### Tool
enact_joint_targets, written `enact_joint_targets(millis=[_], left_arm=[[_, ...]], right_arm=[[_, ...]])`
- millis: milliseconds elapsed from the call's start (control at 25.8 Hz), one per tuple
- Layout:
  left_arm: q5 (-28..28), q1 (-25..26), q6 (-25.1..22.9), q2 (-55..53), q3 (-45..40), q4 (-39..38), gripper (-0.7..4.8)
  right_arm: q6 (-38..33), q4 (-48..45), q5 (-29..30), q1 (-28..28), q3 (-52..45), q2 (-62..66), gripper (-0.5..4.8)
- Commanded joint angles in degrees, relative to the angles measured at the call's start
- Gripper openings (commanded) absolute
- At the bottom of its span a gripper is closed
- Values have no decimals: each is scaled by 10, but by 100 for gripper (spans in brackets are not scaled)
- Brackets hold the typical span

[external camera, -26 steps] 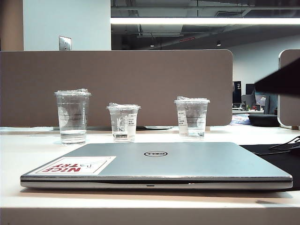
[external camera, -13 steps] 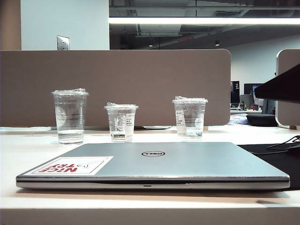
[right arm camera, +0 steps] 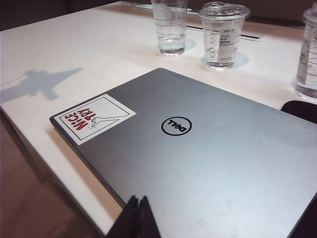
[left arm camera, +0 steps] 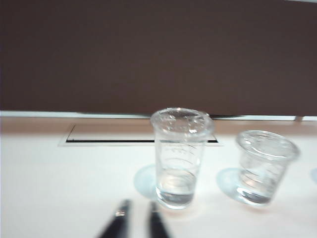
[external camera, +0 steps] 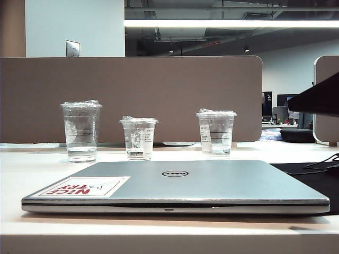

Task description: Pick up the coffee cup on the left and place it on the left side of the laptop.

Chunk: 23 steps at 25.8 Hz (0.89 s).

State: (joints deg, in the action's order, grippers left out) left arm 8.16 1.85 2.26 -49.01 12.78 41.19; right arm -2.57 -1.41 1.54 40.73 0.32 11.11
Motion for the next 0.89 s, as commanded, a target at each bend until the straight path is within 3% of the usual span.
enact_joint_targets(millis=[39,116,232,503,890], left_arm=[[12,-1,-43,-177,56,70,276],[22,0,-62,-256,81,93,382],[37,0,-66,-365,120,143,445],[120,-1,-66,-546,216,180,472],[140,-4,-66,-676,318,181,479]], right_arm=[[0,-9,-1,1,-2,0,-5],[0,-9,-1,1,-2,0,-5],[0,-9,-1,0,-2,0,-5],[0,-9,-1,0,-2,1,-5],[0,-9,-1,0,-2,1,-5]])
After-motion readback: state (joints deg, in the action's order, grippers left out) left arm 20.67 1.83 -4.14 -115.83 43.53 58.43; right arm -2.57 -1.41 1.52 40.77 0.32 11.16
